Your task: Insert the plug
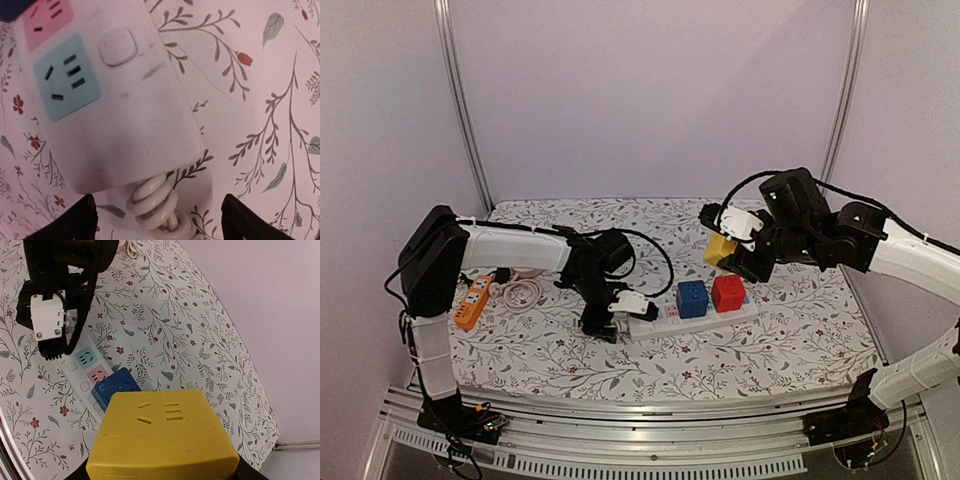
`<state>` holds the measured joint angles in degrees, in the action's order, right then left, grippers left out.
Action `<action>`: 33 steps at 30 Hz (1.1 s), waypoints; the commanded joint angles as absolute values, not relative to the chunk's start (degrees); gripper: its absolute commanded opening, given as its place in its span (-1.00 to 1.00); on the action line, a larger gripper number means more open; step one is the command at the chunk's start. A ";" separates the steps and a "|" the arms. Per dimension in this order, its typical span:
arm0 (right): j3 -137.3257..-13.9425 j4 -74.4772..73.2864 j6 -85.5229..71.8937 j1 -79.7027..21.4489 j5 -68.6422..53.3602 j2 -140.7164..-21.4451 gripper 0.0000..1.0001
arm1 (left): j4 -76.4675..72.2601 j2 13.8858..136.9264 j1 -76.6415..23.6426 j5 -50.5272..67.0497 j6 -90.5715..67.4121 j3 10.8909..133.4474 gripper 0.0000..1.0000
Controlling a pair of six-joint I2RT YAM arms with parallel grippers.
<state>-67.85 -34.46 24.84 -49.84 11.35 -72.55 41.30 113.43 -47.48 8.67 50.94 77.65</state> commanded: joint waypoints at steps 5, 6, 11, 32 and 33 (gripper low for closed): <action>-86.26 -48.64 33.67 -47.64 -3.85 -86.25 -1.00 | 49.57 97.70 -41.88 15.59 49.75 75.16 0.85; -89.12 -49.91 34.79 -47.65 -6.27 -89.10 -1.00 | 50.03 95.71 -40.59 16.33 49.20 74.15 0.86; -97.69 -55.02 42.51 -47.77 -15.80 -98.34 -0.98 | 50.11 87.68 -34.85 18.22 46.32 66.41 0.86; -124.10 -71.43 54.14 -51.92 -11.75 -130.78 -1.00 | 41.27 76.15 -22.48 15.24 36.87 51.07 0.96; -124.10 -71.41 54.28 -51.98 -11.47 -131.26 -1.00 | 41.25 76.58 -22.45 14.86 36.79 51.14 0.96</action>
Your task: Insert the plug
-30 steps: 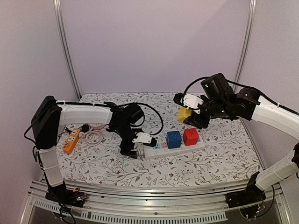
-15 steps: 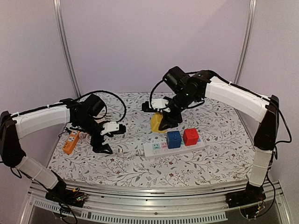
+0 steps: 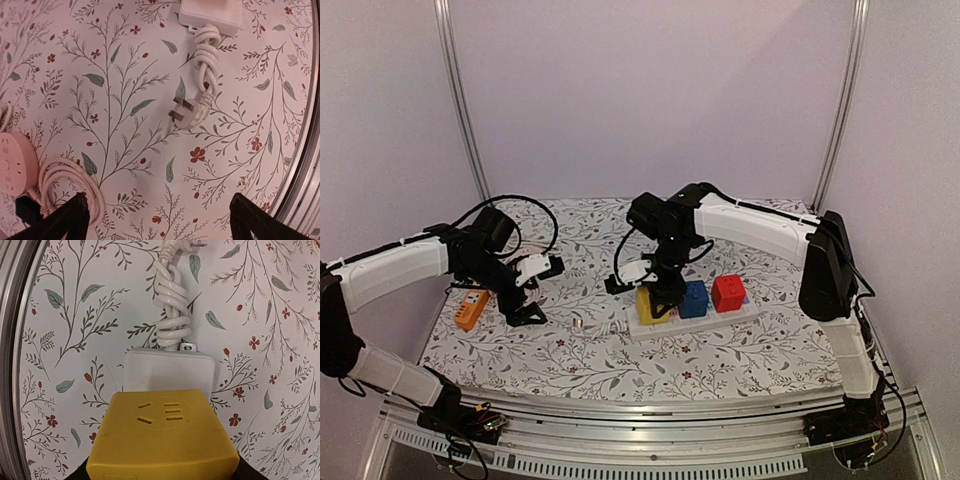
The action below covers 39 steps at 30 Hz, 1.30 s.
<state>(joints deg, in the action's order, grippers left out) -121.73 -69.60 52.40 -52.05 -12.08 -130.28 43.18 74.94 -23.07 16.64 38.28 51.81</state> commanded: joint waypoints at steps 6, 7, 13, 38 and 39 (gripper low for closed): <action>-124.91 -72.42 56.35 -52.01 -8.60 -133.09 -1.00 | 40.74 78.29 -22.47 13.46 36.47 51.25 0.96; -124.94 -72.41 56.76 -51.97 -8.35 -133.18 -1.00 | 40.71 78.37 -22.42 13.45 36.47 51.25 0.96; -125.76 -72.24 58.61 -51.91 -5.84 -134.21 -1.00 | 40.72 79.04 -22.47 13.37 36.47 51.35 0.96; -128.50 -76.04 61.28 -52.12 -5.92 -144.59 -1.00 | 40.45 81.22 -22.44 12.49 36.56 51.26 0.96; -128.54 -76.11 61.27 -52.15 -5.48 -145.00 -1.00 | 40.50 81.41 -22.43 12.40 36.56 51.26 0.96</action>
